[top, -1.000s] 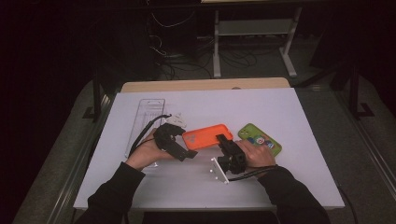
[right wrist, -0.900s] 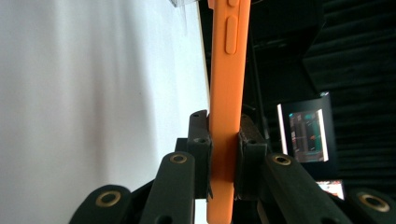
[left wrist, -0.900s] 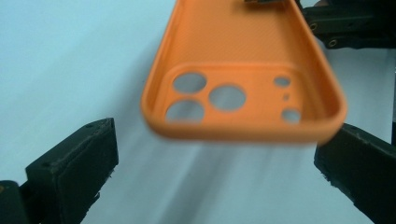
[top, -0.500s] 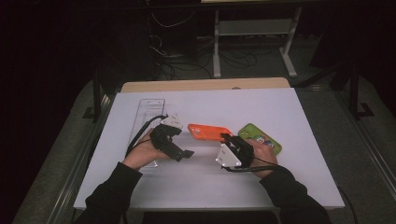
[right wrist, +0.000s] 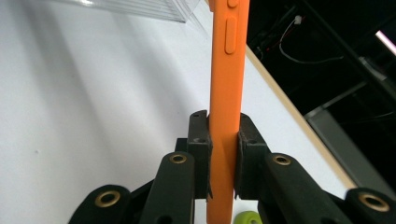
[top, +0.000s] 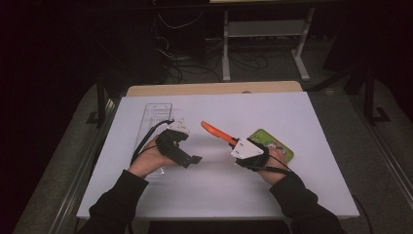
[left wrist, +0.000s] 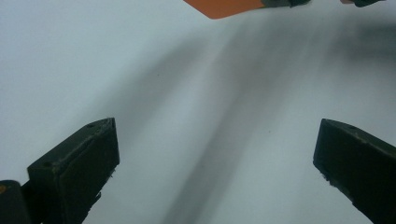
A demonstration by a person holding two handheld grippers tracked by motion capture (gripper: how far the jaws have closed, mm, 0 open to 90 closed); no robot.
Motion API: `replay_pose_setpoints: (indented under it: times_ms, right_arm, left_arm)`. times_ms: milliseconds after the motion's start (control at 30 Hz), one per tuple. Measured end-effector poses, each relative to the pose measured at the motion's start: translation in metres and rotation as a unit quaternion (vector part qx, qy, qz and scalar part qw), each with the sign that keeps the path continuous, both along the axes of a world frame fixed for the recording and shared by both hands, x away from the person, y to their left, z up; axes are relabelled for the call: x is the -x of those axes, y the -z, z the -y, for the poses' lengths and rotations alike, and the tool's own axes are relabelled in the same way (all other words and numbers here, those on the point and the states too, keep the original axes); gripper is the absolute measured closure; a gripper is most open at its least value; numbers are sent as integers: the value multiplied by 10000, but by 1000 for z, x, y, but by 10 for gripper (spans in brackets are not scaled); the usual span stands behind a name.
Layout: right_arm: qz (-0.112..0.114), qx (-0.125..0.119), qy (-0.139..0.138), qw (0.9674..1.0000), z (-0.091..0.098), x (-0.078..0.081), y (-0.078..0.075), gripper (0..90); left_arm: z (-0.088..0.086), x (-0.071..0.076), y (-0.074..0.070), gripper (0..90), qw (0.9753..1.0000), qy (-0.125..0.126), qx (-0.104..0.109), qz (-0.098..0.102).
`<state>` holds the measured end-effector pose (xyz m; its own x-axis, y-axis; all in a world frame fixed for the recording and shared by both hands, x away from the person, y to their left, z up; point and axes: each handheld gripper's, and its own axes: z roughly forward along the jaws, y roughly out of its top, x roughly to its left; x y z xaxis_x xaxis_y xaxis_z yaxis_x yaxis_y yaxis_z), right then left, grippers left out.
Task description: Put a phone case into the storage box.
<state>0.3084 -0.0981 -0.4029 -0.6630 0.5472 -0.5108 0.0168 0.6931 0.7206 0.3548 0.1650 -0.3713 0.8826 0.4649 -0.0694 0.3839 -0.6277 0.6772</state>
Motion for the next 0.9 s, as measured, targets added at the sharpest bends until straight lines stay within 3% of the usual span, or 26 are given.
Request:
replay_pose_setpoints:
  times_ms: [33, 67, 133, 267, 300, 467, 600, 733, 833, 867, 900]
  right_arm:
    - [-98, -116, 40, 9999, 1, -1, -1, 779]
    - [-193, -260, 70, 9995, 1, -1, -1, 779]
    - [-305, -409, 97, 9987, 3, -2, -2, 779]
    - [-425, -586, 77, 9973, 7, -6, -3, 780]
    - [-544, -707, 144, 9959, 7, -6, -4, 780]
    - [-821, -1033, 187, 9911, 12, -11, -5, 780]
    - [-1135, -1325, 263, 9843, 14, -13, -5, 780]
    - [-1423, -1608, 300, 9762, 19, -17, -5, 780]
    - [-1735, -1993, 368, 9638, 23, -21, -5, 781]
    - [-1899, -2194, 391, 9562, 24, -21, -5, 781]
    - [-1952, -2269, 388, 9534, 25, -23, -5, 781]
  left_arm:
    - [-1, -1, -1, 0, 10000, 39, -75, 9]
    - [1, 1, 0, 0, 9999, -80, 70, -32]
    - [0, 0, 0, 0, 10000, -49, 38, -65]
    - [1, 0, 1, 0, 9998, -141, 115, -104]
    - [0, -1, 0, 0, 9999, -80, 0, -89]
    - [0, -1, 1, 0, 9997, -222, 74, -32]
    - [0, -1, 0, 0, 9998, -206, 42, 24]
    - [0, -1, 1, 0, 9997, -228, 56, 52]
    - [1, -1, 1, 0, 9996, -250, 57, 112]
    - [0, -2, 0, 0, 9996, -253, 80, 137]
    - [0, -2, 0, 0, 9996, -265, 93, 100]
